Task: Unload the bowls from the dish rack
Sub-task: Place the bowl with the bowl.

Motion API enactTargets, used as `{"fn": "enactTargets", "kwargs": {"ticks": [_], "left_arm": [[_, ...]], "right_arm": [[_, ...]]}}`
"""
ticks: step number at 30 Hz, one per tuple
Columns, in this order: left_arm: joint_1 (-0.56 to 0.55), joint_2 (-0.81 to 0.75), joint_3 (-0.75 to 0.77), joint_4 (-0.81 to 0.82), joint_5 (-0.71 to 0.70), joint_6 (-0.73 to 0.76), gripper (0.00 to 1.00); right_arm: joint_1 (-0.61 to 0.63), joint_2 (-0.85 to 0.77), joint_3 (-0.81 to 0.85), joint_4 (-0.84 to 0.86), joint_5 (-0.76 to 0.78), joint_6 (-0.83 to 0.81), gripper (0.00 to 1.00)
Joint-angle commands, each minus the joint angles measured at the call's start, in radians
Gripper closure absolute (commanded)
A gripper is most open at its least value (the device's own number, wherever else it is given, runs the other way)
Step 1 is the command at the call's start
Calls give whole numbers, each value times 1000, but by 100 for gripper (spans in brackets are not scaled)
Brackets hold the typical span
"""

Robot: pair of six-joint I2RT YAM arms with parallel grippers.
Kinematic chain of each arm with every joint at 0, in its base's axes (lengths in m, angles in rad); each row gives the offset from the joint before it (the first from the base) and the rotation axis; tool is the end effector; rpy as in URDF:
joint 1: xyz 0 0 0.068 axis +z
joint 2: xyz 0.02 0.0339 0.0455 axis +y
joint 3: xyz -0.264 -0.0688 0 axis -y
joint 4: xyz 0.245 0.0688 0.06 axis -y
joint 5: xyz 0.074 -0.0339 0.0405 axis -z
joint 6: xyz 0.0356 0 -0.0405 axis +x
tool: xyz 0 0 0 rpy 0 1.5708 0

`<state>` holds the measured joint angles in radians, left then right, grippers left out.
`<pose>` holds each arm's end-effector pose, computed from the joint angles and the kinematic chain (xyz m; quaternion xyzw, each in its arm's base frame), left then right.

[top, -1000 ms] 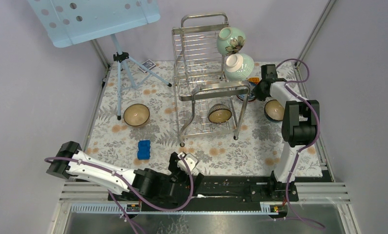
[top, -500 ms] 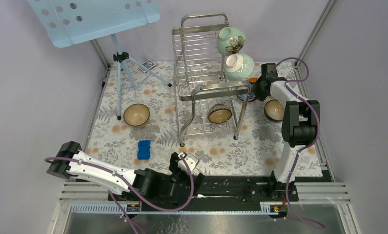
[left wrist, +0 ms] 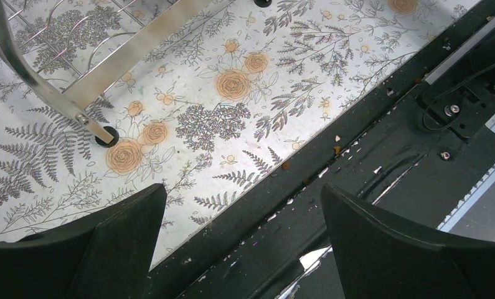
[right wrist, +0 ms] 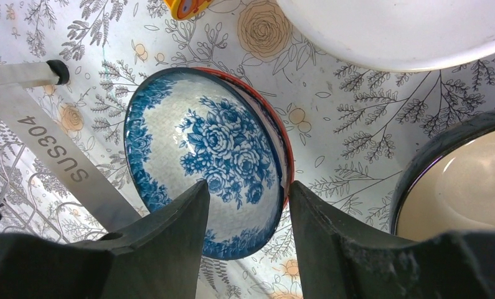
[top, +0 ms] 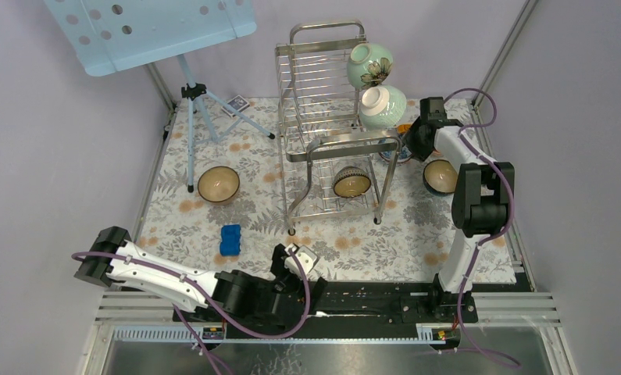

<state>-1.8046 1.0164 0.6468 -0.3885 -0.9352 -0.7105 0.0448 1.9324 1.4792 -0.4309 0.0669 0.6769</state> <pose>-0.0185 -0.2014 0.2400 0.2744 0.7930 -0.2081 0.5026 0.4290 0.0169 0.2224 0.3032 0.8910 0.0893 0.3259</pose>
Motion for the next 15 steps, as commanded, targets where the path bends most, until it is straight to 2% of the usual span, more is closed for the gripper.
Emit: {"fn": "enactTargets", "kwargs": {"ticks": [1,15], "left_arm": [[1,-18,-3,43,-5,4,1],[0,-21,-13,59,14,3,1]], "right_arm": [[-2,-53,52,-23,-1,-18,42],[-3,-96,38,-46,30,-48,44]]}}
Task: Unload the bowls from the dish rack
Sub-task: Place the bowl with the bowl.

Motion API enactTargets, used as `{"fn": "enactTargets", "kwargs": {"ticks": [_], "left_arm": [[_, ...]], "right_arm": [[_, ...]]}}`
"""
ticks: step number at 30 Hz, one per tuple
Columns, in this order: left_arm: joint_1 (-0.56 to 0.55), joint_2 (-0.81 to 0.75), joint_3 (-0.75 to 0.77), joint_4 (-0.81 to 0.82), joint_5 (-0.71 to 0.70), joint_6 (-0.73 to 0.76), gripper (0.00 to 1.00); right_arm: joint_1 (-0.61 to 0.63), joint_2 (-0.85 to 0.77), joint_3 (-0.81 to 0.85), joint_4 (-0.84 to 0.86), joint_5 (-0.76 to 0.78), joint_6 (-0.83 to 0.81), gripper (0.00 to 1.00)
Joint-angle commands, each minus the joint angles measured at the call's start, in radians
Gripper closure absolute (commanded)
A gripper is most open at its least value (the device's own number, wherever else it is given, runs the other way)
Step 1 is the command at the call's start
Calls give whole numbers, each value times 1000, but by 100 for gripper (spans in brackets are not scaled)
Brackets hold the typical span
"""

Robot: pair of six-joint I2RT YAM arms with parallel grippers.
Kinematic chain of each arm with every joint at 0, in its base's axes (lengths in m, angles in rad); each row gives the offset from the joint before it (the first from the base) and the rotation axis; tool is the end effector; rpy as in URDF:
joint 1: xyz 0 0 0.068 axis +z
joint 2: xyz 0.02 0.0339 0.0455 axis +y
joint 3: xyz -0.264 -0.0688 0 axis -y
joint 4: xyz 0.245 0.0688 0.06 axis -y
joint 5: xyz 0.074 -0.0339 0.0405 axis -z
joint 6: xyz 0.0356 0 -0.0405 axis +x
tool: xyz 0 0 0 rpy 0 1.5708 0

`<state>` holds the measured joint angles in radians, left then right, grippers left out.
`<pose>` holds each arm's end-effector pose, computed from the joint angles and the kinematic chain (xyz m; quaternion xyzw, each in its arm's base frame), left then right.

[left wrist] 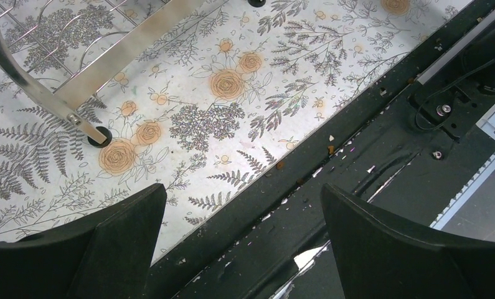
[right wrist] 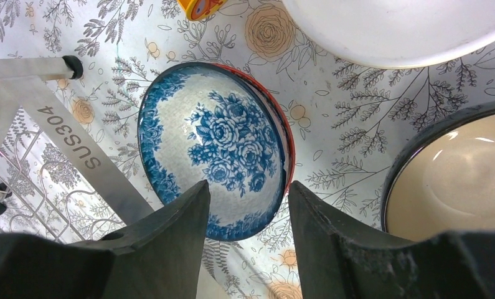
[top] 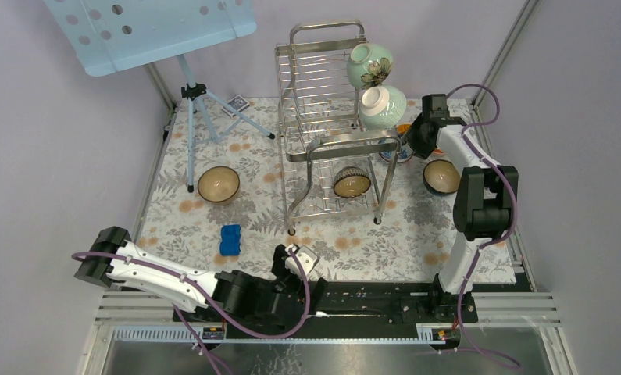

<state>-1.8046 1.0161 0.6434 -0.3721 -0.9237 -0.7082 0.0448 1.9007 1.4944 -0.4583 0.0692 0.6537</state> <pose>-0.0190 -0.2023 0.2399 0.2747 0.7930 -0.2155 0.4992 0.4250 0.0166 0.2382 0.2925 0.8910 0.0878 0.3358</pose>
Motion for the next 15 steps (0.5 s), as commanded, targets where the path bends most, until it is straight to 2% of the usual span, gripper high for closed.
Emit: {"fn": "enactTargets", "kwargs": {"ticks": [1,8,15], "left_arm": [[1,-20,-10,44,3,1,1],[0,-23,-14,44,10,-2,1],[0,-36,-24,41,17,-7,1]], "right_arm": [[-3,-66,21,-20,36,-28,45],[-2,-56,5,-22,67,-48,58],[-2,-26,1,-21,79,-57,66]]}}
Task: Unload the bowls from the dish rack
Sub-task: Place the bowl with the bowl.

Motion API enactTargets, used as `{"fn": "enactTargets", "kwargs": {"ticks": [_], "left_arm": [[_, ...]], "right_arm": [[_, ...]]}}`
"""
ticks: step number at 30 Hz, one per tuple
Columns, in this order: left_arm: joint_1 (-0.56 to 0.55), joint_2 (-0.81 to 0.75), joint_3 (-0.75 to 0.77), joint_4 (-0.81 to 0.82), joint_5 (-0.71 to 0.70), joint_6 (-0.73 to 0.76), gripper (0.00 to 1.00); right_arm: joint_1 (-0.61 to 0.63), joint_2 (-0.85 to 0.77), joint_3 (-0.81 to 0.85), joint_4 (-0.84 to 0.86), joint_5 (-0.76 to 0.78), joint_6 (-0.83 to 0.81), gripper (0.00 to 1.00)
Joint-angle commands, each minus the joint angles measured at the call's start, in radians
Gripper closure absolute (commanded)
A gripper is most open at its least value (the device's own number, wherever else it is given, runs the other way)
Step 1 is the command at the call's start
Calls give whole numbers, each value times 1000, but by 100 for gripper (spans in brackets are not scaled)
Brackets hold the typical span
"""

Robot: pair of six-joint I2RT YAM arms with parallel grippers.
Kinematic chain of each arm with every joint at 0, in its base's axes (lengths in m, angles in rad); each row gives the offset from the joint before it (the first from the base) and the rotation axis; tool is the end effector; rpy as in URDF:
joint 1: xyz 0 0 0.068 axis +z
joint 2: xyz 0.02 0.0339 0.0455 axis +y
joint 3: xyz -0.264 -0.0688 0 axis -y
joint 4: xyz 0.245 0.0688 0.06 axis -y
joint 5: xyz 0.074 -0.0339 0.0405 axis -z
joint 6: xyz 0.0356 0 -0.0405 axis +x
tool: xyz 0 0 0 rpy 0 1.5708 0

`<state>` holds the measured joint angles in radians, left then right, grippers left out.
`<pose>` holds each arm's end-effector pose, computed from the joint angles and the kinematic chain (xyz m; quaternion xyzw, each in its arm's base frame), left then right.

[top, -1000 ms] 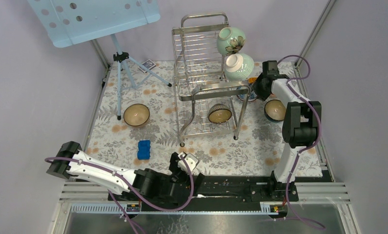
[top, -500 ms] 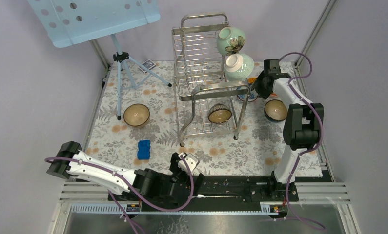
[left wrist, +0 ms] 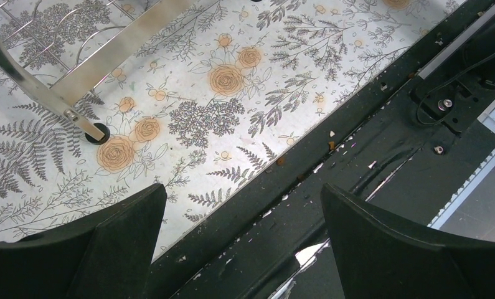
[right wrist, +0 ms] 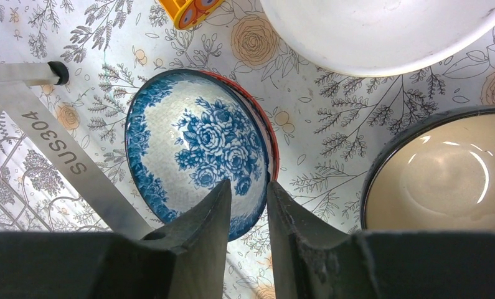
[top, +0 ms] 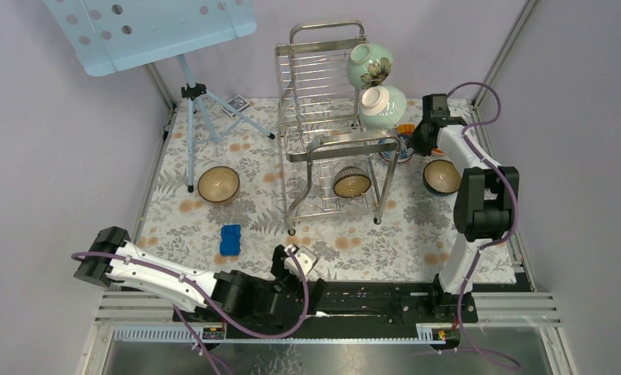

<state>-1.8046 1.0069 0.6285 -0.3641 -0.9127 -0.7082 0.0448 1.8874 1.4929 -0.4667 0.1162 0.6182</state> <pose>-0.0188 -0.2004 0.2371 0.2769 0.7938 -0.2188 0.4954 0.4224 0.0148 0.2426 0.2841 0.8922 0.0614 0.3457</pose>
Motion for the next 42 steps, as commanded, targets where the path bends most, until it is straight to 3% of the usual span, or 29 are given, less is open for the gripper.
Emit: {"fn": "enactTargets", "kwargs": {"ticks": [1,13,26,37,39,42], "left_arm": [[-1,-29,-11,33,4,-7,1],[1,-18,-8,37,0,1,1],[0,-8,-14,63,2,18,1],[-1,-7,-22,66,10,1,1],[0,-9,-22,66,9,1,1],[0,-10,-19,65,9,2,1]], "right_arm": [[-3,-8,3,-13,32,-21,66],[-13,28,-5,-6,22,-24,73],[-20,38,-24,9,-6,-27,74],[-20,50,-38,23,-21,-29,83],[-20,49,-39,23,-23,-28,81],[-20,26,-32,21,-23,-24,65]]}}
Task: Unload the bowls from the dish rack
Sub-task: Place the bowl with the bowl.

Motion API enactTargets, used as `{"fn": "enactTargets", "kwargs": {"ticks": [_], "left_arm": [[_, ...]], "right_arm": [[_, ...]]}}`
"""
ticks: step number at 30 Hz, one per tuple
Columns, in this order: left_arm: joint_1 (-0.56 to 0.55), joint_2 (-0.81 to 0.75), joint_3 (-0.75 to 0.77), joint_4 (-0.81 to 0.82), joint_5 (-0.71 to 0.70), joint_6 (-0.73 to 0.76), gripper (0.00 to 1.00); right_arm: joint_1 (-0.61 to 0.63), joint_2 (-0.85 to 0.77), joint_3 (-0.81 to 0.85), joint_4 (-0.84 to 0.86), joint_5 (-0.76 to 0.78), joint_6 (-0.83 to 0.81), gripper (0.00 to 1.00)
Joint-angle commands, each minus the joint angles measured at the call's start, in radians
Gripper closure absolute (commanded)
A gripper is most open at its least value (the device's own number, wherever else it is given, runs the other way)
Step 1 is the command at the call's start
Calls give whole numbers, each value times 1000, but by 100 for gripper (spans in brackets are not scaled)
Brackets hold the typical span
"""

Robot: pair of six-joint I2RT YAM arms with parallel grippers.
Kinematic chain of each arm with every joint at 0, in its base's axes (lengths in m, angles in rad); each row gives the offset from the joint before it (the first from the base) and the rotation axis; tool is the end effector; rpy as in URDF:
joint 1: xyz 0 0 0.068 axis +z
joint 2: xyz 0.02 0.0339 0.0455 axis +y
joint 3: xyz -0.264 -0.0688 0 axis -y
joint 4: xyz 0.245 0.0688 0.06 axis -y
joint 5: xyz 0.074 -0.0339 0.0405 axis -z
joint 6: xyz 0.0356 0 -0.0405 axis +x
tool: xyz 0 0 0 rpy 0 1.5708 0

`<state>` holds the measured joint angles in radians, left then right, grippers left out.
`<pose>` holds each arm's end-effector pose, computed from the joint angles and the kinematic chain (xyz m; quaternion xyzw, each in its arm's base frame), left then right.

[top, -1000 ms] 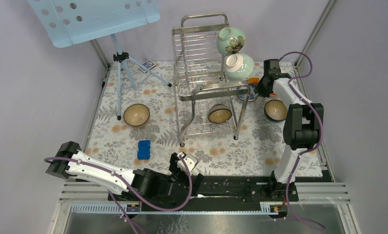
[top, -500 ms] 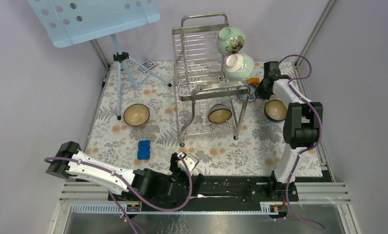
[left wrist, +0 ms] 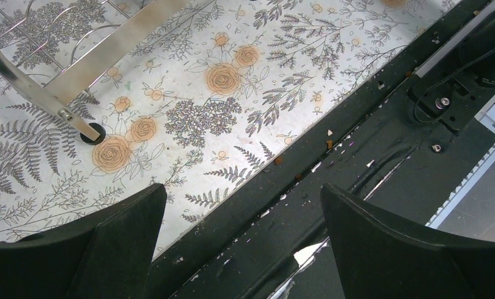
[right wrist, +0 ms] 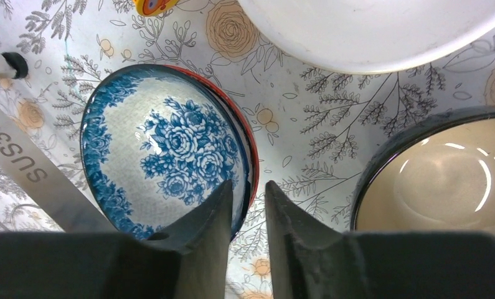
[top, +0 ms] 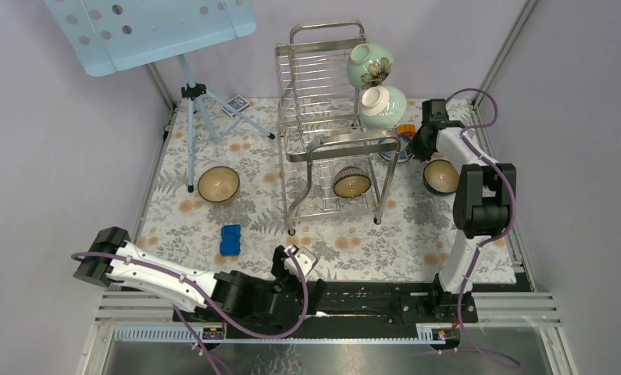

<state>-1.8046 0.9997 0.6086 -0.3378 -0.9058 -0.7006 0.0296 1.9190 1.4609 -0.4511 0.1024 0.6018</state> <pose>-0.0187 -0.1993 0.2338 0.2781 0.7926 -0.2240 0.4943 0.4235 0.0089 0.2208 0.2825 0.9015 0.0547 0.3234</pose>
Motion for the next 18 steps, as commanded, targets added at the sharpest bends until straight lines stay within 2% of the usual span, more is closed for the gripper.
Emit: {"fn": "enactTargets", "kwargs": {"ticks": [1,5,11,15,18], "left_arm": [[0,-3,3,39,0,-4,1],[0,-1,21,42,-8,25,1],[1,-19,104,29,-53,138,1],[0,-66,153,28,-98,211,1],[1,-115,176,35,-153,251,1]], "right_arm": [[-5,-18,5,3,-8,-3,59],[-4,-77,61,-31,-7,14,45],[-5,-237,174,-95,3,58,42],[-5,-420,136,-48,-13,99,40],[-5,-538,96,-31,-90,109,33]]}}
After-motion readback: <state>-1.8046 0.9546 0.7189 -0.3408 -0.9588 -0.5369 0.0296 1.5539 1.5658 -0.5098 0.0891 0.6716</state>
